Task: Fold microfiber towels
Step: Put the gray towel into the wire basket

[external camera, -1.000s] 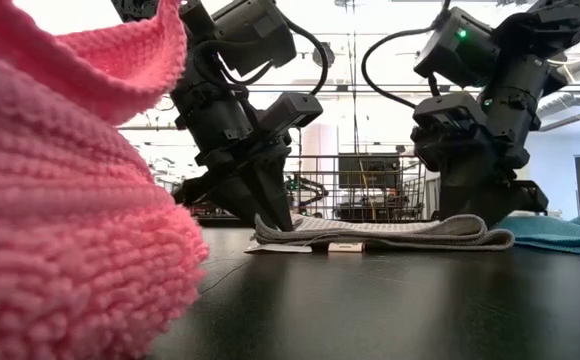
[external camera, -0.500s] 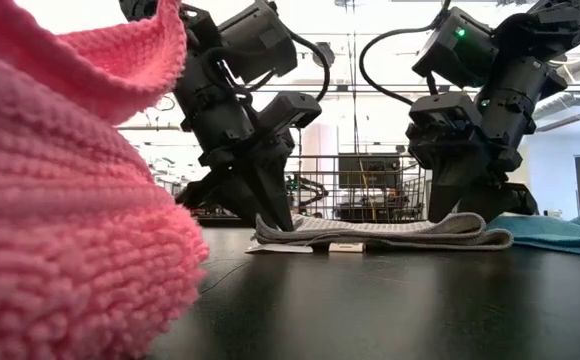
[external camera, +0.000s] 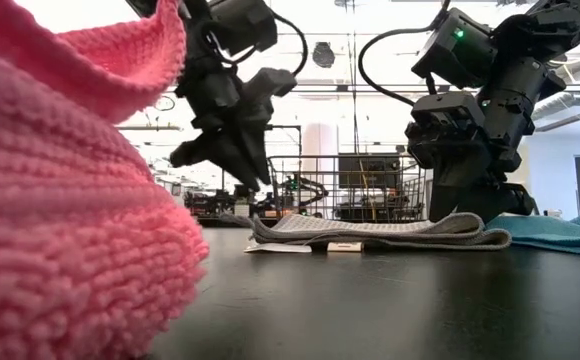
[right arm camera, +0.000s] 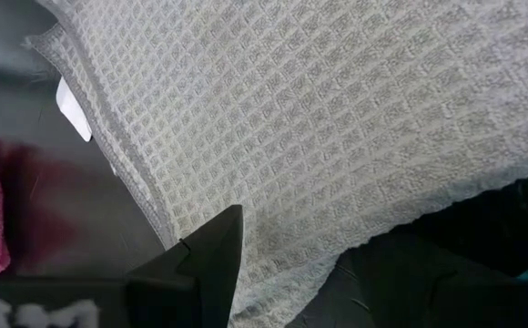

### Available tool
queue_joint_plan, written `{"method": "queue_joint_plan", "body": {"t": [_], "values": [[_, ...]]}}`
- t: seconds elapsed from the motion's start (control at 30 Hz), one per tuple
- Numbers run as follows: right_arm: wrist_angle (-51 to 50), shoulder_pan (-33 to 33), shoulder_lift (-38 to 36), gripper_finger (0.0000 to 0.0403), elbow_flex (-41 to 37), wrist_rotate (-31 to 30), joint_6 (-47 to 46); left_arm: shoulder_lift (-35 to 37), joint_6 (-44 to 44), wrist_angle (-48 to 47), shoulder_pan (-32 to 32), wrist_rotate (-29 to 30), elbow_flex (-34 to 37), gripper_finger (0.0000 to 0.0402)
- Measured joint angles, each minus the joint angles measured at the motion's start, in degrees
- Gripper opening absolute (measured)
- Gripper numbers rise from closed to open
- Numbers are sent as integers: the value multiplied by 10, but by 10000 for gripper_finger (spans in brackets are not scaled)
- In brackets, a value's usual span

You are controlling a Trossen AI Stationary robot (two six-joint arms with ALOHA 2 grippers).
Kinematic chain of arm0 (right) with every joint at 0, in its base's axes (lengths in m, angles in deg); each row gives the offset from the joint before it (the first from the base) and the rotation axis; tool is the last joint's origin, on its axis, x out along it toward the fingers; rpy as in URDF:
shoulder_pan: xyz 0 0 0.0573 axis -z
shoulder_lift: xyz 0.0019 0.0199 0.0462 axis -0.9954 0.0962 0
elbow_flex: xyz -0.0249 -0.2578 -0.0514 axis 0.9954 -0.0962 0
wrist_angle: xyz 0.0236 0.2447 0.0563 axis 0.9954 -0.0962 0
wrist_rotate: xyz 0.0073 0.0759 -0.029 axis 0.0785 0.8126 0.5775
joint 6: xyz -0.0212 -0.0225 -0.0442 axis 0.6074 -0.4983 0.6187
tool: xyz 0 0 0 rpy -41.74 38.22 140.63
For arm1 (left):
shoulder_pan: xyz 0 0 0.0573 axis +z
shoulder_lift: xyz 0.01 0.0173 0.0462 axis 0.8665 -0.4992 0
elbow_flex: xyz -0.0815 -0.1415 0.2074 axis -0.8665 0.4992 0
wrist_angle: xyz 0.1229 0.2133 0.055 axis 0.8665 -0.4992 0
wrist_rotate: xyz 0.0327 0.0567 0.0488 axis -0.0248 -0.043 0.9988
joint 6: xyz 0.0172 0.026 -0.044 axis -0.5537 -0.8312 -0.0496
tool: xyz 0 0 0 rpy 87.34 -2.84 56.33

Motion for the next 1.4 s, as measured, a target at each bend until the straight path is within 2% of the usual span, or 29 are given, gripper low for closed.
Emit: {"method": "queue_joint_plan", "body": {"t": [0.43, 0.67, 0.8, 1.03, 1.4], "values": [[2, 0, 0, 189, 0, 1, 0, -7, -19, 26, -1, 22, 0, 81], [3, 0, 0, 189, 0, -7, -1, -39, -13, 56, -1, 25, -2, 81], [5, 0, 0, 189, 0, -9, -3, -64, 8, 60, 0, 9, 0, 81], [9, 0, 0, 189, 0, -10, -3, -67, 29, 56, 6, -5, -1, 81], [25, 0, 0, 189, -1, -12, -2, -114, 44, 110, 6, -43, -3, 81]]}}
